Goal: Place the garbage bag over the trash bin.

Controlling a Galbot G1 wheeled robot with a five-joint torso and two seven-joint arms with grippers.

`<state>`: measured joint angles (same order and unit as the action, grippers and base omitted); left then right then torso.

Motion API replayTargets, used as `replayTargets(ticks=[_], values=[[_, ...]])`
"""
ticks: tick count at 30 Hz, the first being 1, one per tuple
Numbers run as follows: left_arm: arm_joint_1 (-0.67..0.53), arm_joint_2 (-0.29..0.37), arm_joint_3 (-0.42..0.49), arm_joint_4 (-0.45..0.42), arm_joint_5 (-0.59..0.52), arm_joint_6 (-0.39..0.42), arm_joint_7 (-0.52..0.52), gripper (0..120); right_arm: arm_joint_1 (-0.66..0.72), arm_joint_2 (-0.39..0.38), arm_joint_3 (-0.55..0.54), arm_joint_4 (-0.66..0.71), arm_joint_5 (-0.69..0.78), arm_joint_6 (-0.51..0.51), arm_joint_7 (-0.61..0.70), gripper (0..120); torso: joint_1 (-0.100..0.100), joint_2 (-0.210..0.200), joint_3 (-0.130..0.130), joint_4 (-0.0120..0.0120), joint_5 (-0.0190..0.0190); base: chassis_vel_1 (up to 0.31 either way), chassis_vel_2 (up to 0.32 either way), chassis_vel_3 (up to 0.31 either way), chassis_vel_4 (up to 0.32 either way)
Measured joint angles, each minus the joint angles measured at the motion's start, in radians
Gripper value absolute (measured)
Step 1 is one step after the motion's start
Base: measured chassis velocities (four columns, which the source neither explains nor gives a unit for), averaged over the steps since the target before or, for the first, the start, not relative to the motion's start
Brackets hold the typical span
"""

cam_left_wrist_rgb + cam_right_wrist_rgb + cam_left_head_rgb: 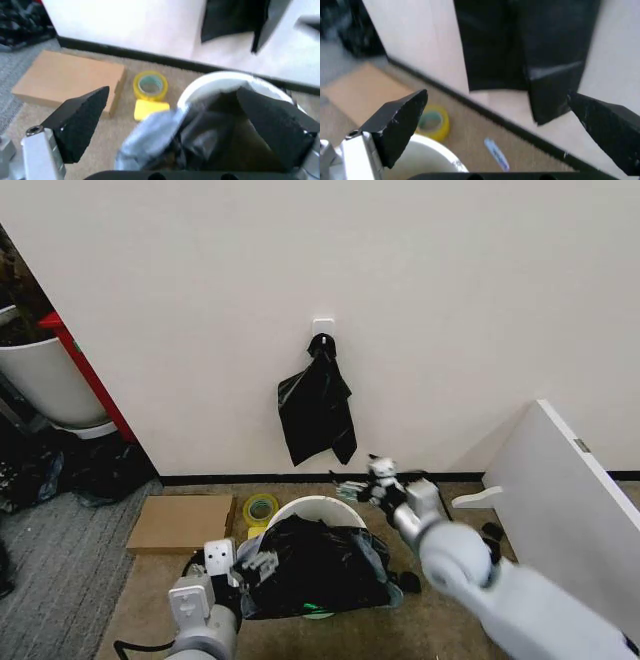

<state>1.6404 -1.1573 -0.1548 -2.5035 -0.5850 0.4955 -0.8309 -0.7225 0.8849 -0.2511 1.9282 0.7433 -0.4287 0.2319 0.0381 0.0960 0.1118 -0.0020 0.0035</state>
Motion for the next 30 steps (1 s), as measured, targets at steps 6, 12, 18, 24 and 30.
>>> replayTargets(ticks=[6, 12, 18, 24, 30], values=[[-0.015, -0.048, -0.062, 0.001, -0.012, -0.002, -0.004, 100, 0.119, 0.082, -0.036, -0.142, 0.01, -0.256, -0.243, 100, 0.0, 0.0, 0.0, 0.0, 0.0003, 0.0, 0.0, 0.0, 0.0], [-0.011, -0.068, -0.053, 0.003, -0.012, 0.0, -0.011, 100, 0.126, 0.117, -0.037, -0.224, -0.192, -0.302, -0.494, 100, 0.0, 0.0, 0.0, -0.0004, 0.0003, 0.0, 0.0, 0.0, 0.0], [-0.003, -0.078, -0.042, 0.008, -0.009, -0.001, -0.014, 100, 0.113, 0.159, -0.032, -0.288, -0.249, -0.308, -0.5, 100, 0.0, 0.0, 0.0, -0.0004, 0.0002, 0.0, 0.0, 0.0, 0.0], [0.013, -0.079, -0.042, 0.014, 0.006, -0.011, -0.019, 100, 0.108, 0.189, -0.024, -0.342, -0.264, -0.307, -0.47, 86, 0.0, 0.0, 0.0, -0.0003, 0.0002, 0.0, 0.0, 0.0, 0.0], [0.016, -0.079, -0.043, 0.014, 0.009, -0.012, -0.02, 100, 0.107, 0.189, -0.029, -0.349, -0.268, -0.307, -0.457, 68, 0.0, 0.0, 0.0, -0.0003, 0.0002, 0.0, 0.0, 0.0, 0.0]])
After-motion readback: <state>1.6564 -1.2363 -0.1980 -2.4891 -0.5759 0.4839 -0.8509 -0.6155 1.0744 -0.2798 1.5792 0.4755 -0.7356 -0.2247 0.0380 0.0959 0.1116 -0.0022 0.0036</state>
